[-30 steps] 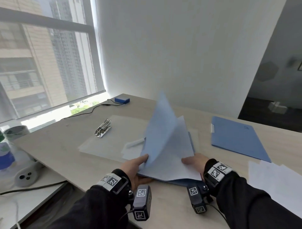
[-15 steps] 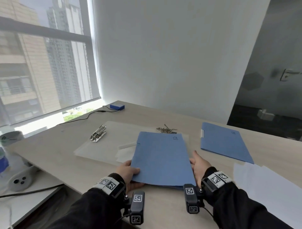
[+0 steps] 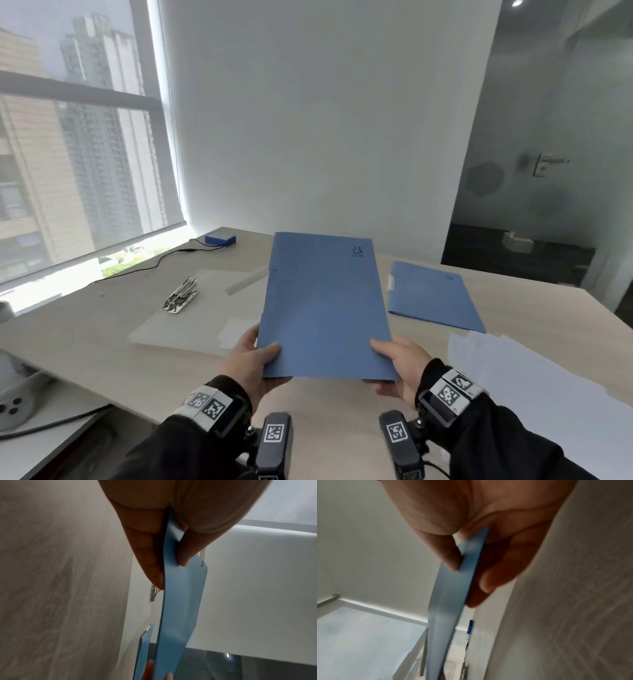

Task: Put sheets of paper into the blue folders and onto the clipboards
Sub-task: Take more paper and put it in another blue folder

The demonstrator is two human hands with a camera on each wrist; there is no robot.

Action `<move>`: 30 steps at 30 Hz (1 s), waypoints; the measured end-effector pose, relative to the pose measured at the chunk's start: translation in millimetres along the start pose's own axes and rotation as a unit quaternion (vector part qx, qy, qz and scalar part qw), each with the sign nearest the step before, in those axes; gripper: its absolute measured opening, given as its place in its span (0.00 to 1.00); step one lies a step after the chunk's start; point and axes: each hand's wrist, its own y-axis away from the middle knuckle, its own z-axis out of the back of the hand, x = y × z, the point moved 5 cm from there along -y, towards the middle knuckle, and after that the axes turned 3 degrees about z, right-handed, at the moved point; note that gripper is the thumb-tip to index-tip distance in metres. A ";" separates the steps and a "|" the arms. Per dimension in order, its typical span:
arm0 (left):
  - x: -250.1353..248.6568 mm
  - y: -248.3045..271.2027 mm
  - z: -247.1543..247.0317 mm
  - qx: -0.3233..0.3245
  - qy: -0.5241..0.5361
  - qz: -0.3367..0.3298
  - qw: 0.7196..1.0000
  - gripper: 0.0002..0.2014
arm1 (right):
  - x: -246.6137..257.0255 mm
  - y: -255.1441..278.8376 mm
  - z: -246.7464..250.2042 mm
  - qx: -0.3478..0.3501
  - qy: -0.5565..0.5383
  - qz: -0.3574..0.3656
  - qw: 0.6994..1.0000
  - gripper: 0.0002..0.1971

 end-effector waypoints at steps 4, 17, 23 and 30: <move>-1.6 1.4 -12.7 0.000 -0.114 0.000 0.993 0.18 | 18.3 9.9 17.4 -0.043 0.041 0.097 0.993 0.12; -42.0 -30.3 -31.6 -0.097 -0.379 -0.137 0.910 0.22 | 38.2 51.1 81.4 -0.027 0.033 0.203 0.978 0.16; -31.8 -39.3 -56.7 -0.071 -0.394 -0.140 0.906 0.12 | 33.8 56.7 106.8 -0.030 0.014 0.200 0.979 0.17; -11.0 -42.4 -79.0 -0.014 -0.396 -0.040 0.917 0.08 | 30.9 62.4 132.5 -0.047 0.012 0.184 0.982 0.17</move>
